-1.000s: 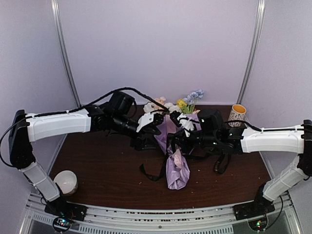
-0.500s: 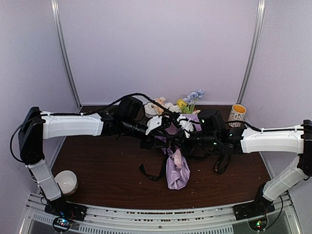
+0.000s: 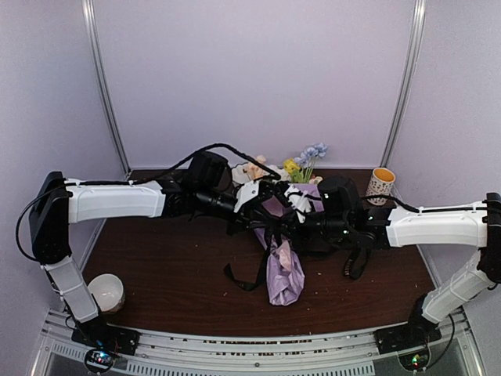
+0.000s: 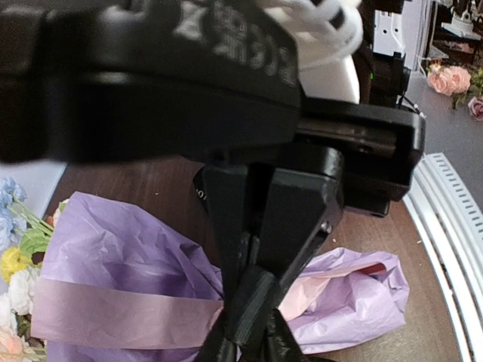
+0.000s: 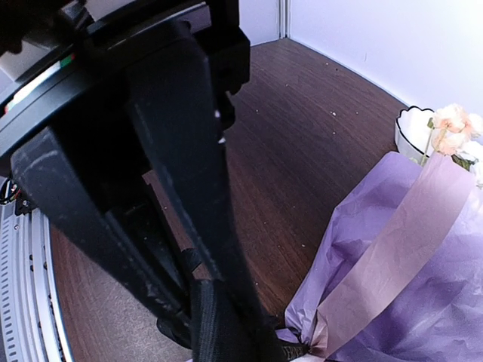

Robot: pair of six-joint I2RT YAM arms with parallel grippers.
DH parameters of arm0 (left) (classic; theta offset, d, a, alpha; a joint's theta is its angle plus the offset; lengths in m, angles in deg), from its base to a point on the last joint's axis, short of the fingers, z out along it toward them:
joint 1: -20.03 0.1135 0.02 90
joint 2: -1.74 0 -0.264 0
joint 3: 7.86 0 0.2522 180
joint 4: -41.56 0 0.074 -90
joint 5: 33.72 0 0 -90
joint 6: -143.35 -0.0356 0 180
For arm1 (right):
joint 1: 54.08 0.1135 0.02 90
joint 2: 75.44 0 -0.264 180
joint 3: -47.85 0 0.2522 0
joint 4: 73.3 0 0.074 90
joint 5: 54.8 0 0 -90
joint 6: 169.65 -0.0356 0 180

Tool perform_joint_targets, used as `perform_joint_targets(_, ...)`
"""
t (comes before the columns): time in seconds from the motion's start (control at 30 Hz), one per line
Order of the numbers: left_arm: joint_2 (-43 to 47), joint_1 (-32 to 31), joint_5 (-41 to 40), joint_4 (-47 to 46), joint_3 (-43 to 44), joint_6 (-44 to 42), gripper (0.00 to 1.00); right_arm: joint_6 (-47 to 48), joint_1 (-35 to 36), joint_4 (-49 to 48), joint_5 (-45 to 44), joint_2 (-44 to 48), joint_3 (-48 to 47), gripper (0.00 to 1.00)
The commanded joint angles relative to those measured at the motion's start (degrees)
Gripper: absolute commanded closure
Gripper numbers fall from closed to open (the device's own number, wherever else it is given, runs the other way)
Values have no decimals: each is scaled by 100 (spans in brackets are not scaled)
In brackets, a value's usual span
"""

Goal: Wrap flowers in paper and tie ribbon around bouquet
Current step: Cross the half-tied ribbon over the folded bouquet.

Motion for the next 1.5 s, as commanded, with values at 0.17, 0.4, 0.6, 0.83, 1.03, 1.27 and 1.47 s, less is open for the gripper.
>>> perform_joint_targets(0.17,1,79,309,68,184,50,100,-30,-14,-73,-98,94,5,98)
perform_joint_targets(0.4,36,81,273,-310,-16,366,100,-160,-9,422,-629,266,67,67)
perform_joint_targets(0.6,12,81,232,-303,-35,408,100,-490,-15,1003,-971,737,393,53)
perform_joint_targets(0.83,-17,58,-66,-351,-82,503,100,-2479,-500,3537,-3397,1509,303,32)
perform_joint_targets(1.03,-8,-84,-189,-437,-153,515,100,-3753,-2099,4570,-3132,1612,1004,20)
perform_joint_targets(1.27,-17,-126,-216,-471,-169,596,100,-3766,-3494,3537,-2224,889,1388,24)
perform_joint_targets(1.47,-25,-130,-256,-457,-199,561,100,-3466,-3586,3565,-1975,-104,918,37)
